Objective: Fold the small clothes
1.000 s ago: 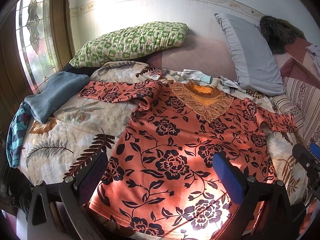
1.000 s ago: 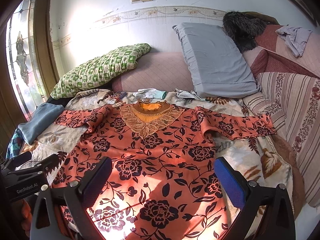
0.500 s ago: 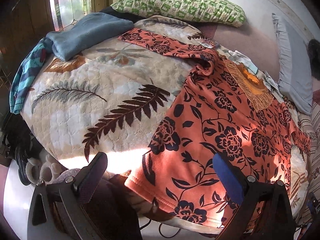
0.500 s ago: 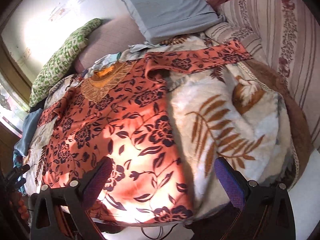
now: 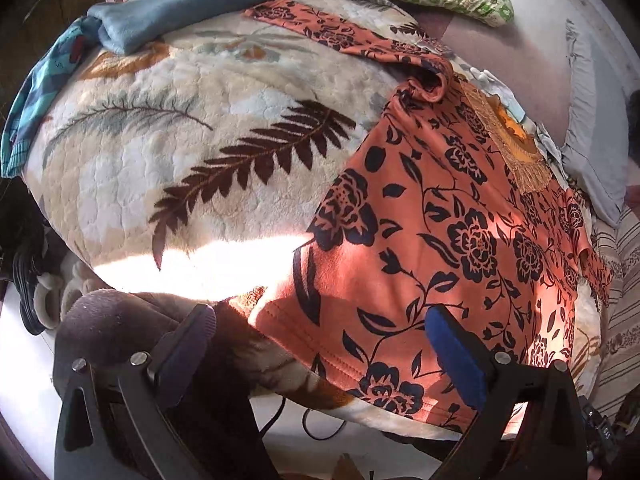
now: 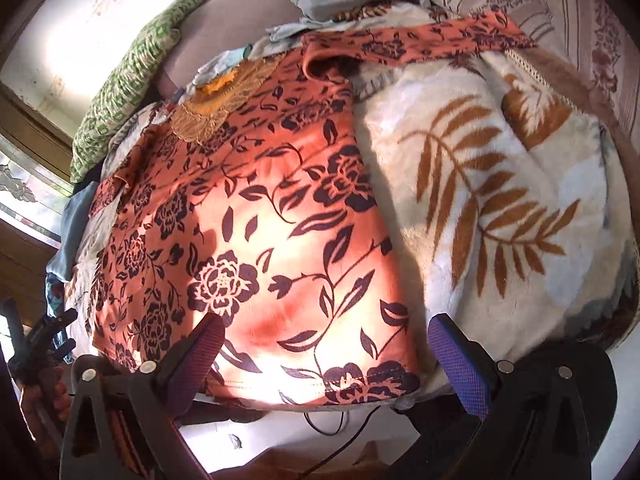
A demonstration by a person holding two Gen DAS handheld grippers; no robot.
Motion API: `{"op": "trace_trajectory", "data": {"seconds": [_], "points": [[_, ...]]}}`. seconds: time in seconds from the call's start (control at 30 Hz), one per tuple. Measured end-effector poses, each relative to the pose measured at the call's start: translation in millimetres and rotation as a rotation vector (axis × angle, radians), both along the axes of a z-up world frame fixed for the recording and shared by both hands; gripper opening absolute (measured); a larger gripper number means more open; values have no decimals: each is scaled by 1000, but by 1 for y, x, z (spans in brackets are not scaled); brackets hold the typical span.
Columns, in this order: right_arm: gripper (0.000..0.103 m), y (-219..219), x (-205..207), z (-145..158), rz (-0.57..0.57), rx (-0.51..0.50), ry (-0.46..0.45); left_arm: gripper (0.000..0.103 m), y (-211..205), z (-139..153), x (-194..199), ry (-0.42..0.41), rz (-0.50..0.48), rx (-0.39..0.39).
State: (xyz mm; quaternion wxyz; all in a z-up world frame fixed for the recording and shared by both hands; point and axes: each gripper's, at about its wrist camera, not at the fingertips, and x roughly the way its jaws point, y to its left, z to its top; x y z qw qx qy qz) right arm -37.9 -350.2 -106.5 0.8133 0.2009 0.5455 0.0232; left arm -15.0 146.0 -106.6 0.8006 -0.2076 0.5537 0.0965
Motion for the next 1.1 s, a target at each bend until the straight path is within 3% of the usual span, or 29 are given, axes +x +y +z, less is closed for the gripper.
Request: {"op": "trace_trajectory", "data": {"seconds": [0.07, 0.13, 0.23, 0.27, 0.37, 0.47, 0.5, 0.57, 0.6, 0.63, 0.67, 0.73, 0.8, 0.87, 0.93, 0.97, 1.03, 1.1], "points": [[102, -5, 0, -8, 9, 10, 26, 103, -2, -8, -2, 21, -13, 20], [91, -9, 0, -16, 22, 44, 55, 99, -3, -16, -4, 32, -25, 26], [68, -8, 0, -29, 34, 70, 101, 62, -3, -35, -5, 83, -46, -31], [66, -8, -1, -35, 30, 61, 117, 47, -2, -43, -4, 112, -47, -46], [64, -13, -2, -47, -5, 41, 137, 41, -2, -44, -6, 97, -57, -48], [49, -16, -4, -46, 0, 16, 132, 17, -1, -41, -7, 81, -74, -56], [40, -18, -4, -46, -1, 2, 136, 17, -1, -39, -8, 79, -77, -59], [39, -21, -7, -41, -3, -30, 132, 17, -1, -37, -10, 68, -82, -57], [43, -21, -9, -36, -2, -60, 116, 18, -1, -37, -9, 64, -92, -48], [66, -20, -9, -34, -4, -95, 110, 19, -2, -37, -9, 59, -96, -34], [78, -20, -9, -33, -7, -124, 114, 24, -2, -37, -8, 57, -94, -27], [79, -16, -7, -37, 9, -86, 100, 29, 0, -39, -7, 54, -77, -36], [70, -8, -5, -44, 45, -19, 118, 26, 3, -41, -6, 55, -72, -47], [55, 0, -6, -45, 56, -88, 119, 8, 0, -36, -7, 41, -92, -24], [16, -7, -8, -41, 47, -87, 116, 6, 0, -26, -13, 25, -83, -10], [10, -14, -9, -38, 41, -83, 119, 6, -1, -19, -16, 11, -72, -7], [8, -25, -12, -32, 54, -79, 120, 6, -7, 5, -27, -41, -76, 1], [7, -26, -18, -15, 90, -154, 92, 2, -18, 39, -46, -115, -99, 29]]}}
